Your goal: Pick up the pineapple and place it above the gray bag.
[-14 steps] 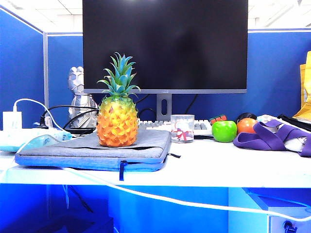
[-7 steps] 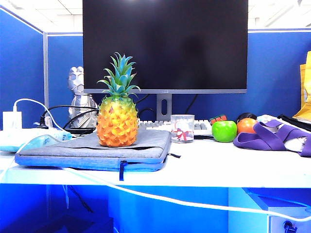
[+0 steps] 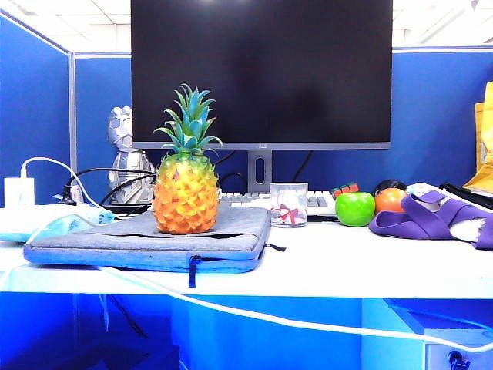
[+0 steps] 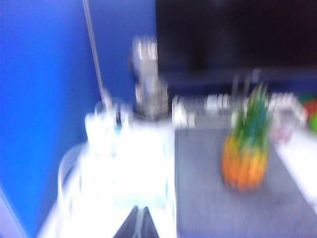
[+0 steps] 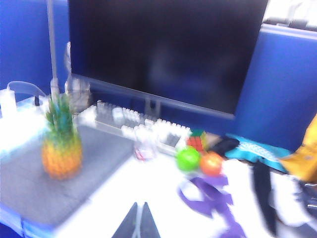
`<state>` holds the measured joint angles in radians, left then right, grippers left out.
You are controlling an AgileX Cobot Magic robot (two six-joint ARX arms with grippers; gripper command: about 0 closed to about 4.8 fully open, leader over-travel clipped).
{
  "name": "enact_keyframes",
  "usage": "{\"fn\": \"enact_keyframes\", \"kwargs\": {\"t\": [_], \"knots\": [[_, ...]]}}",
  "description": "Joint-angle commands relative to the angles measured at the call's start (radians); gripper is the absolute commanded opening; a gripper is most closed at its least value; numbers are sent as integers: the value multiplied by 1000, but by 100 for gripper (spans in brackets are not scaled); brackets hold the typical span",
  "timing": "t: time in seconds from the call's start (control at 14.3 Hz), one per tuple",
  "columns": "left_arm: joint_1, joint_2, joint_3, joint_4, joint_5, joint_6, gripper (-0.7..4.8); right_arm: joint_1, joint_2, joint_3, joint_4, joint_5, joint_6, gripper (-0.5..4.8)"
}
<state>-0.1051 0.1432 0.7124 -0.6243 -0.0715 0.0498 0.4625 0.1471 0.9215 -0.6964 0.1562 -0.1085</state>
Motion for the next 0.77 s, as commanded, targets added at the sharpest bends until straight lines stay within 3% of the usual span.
{"fn": "enact_keyframes", "kwargs": {"t": [0.07,0.28,0.42,0.49,0.77], "knots": [[2,-141,-197,111,-45,-81,16,2,-145,-283,220,-117,104,-6],[2,-122,-276,278,-161,-215,16,3,-95,-512,565,-168,159,-6],[2,-117,-352,441,-178,-176,16,2,-63,-700,837,-53,156,-6],[2,-117,-376,460,-175,-173,16,2,-52,-750,880,-26,155,-5],[2,-116,-438,457,-230,-84,17,-12,-47,-855,942,171,-120,-5]]}}
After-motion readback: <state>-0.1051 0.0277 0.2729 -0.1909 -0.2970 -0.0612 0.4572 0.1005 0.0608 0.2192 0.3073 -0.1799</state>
